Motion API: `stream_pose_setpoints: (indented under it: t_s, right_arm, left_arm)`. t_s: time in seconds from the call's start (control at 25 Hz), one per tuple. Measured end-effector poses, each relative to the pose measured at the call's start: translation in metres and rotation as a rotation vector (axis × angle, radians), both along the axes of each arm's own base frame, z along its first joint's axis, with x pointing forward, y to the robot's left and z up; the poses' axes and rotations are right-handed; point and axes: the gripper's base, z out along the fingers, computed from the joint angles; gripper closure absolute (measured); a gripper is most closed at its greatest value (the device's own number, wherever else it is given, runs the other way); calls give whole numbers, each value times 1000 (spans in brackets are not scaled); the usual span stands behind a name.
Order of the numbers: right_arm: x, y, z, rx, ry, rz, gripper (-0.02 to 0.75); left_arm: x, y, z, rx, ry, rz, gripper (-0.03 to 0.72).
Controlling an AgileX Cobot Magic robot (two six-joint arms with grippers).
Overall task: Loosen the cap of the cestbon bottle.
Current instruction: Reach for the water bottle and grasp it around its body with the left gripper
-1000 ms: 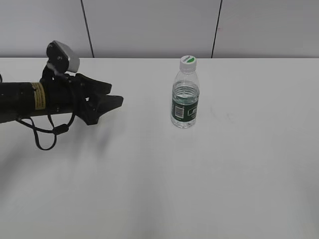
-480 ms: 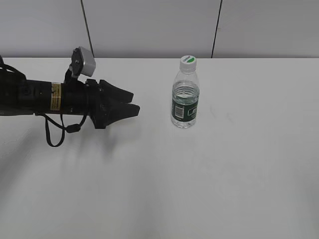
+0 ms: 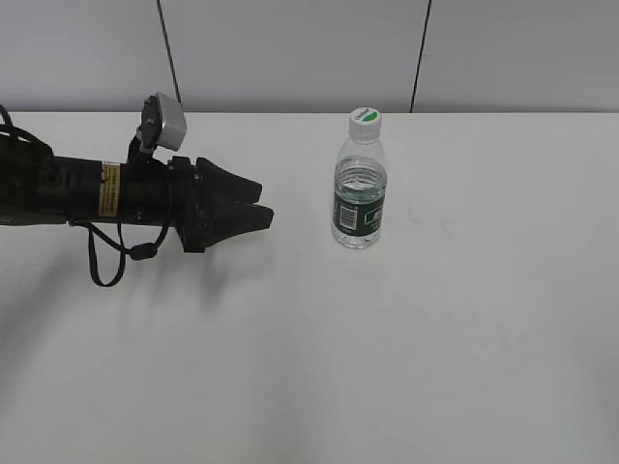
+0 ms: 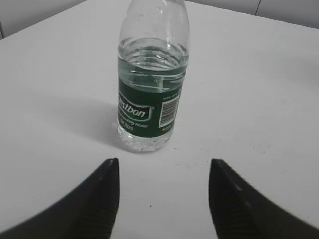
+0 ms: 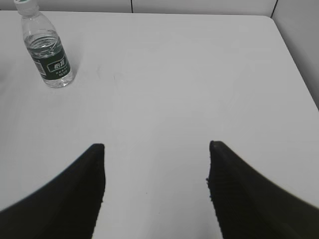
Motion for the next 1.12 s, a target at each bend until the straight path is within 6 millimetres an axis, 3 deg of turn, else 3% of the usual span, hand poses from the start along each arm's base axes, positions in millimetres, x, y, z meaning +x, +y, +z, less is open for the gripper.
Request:
stream_pose_setpoints:
  t_s: [0.32, 0.64, 0.92, 1.12]
  right_arm:
    - [0, 0, 0, 0, 0, 0, 241]
    - [0, 0, 0, 0, 0, 0, 241]
    - [0, 0, 0, 0, 1, 0, 241]
    - [0, 0, 0, 0, 0, 0, 241]
  left_arm:
    - [-2, -5, 0, -7, 23, -6, 237]
    - [-1, -21, -14, -48, 69, 35, 72]
    - [19, -30, -19, -64, 25, 36, 59]
    - [22, -45, -24, -59, 6, 2, 59]
